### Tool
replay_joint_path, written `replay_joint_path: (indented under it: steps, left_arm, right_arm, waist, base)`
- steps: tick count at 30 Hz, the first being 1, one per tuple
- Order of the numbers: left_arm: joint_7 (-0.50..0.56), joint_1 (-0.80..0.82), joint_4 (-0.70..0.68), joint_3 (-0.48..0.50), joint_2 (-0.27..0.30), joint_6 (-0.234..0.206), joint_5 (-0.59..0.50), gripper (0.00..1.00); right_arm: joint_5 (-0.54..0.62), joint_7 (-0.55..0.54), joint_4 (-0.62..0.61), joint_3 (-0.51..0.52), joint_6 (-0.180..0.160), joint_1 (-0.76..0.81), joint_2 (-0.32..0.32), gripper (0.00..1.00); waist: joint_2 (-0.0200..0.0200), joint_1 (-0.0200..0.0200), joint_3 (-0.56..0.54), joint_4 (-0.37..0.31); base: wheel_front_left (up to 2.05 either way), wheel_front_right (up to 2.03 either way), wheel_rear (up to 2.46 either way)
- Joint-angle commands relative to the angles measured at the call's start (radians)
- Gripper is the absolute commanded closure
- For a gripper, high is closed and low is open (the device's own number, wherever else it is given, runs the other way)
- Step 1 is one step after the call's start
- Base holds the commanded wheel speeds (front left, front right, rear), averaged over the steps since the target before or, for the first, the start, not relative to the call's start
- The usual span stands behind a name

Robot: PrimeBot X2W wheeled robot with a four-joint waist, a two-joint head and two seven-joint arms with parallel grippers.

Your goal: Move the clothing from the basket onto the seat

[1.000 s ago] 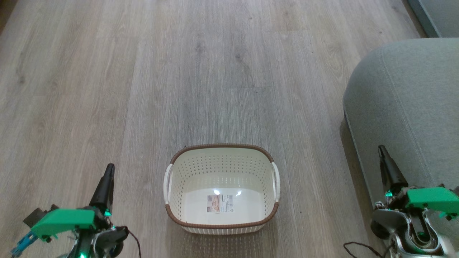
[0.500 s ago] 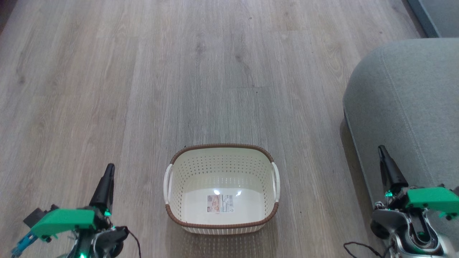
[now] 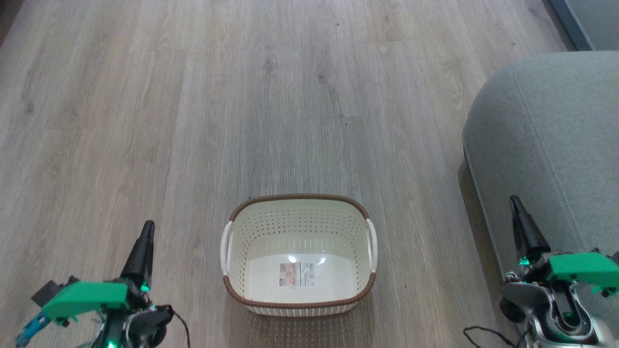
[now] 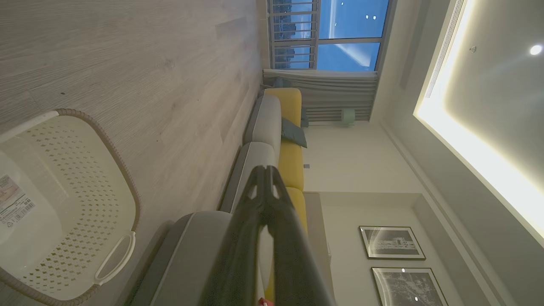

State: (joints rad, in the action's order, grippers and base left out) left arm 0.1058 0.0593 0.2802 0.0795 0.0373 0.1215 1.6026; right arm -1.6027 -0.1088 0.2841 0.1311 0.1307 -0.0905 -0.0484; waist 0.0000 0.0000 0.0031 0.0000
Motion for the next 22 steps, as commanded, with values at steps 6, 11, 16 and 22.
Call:
replay_joint_path:
  steps: [6,11,16,22]
  left_arm:
    - [0.007,0.049,-0.035,0.034,0.013,0.009,0.006,1.00]
    - [0.007,0.049,-0.035,0.034,0.013,0.009,0.006,1.00]
    - [0.007,0.049,-0.035,0.034,0.013,0.009,0.006,1.00]
    - [0.007,0.049,-0.035,0.034,0.013,0.009,0.006,1.00]
  right_arm:
    - [-0.006,-0.004,-0.039,-0.017,0.000,-0.017,-0.002,1.00]
    - [-0.006,-0.004,-0.039,-0.017,0.000,-0.017,-0.002,1.00]
    - [-0.006,-0.004,-0.039,-0.017,0.000,-0.017,-0.002,1.00]
    - [-0.006,-0.004,-0.039,-0.017,0.000,-0.017,-0.002,1.00]
  waist:
    - [0.0000,0.0000,0.000,0.000]
    - [0.0000,0.0000,0.000,0.000]
    - [0.0000,0.0000,0.000,0.000]
    - [0.0000,0.0000,0.000,0.000]
  base:
    - [0.00,0.00,0.00]
    - [0.00,0.00,0.00]
    - [0.00,0.00,0.00]
    - [0.00,0.00,0.00]
